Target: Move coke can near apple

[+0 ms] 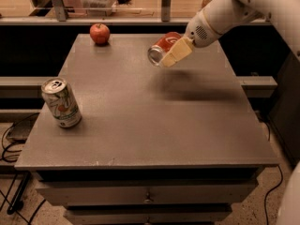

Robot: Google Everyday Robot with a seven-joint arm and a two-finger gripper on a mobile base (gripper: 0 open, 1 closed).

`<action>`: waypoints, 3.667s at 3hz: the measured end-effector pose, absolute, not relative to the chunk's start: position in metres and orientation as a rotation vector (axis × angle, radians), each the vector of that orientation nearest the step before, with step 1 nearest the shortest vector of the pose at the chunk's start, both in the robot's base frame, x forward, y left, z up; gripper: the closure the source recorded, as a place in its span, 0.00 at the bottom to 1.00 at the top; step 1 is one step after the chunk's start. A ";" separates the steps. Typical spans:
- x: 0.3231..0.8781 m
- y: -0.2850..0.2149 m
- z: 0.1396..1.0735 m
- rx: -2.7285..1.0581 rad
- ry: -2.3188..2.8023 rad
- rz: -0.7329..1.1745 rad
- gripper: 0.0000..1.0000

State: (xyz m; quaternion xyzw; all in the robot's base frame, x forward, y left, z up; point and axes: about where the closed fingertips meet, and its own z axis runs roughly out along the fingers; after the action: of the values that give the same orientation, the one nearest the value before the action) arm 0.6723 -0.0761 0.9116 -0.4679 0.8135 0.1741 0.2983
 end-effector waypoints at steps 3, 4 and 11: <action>0.752 0.014 0.891 -1.035 2.100 0.485 1.00; 0.775 0.035 0.880 -1.097 2.084 0.394 1.00; 0.823 0.114 0.861 -1.048 2.047 0.530 0.00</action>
Offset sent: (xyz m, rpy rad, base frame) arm 0.0909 0.0980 -0.0126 0.1715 -0.0826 -0.1588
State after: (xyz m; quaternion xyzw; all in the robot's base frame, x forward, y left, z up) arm 0.8226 0.1144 0.8609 -0.4105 0.8021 0.2075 0.3808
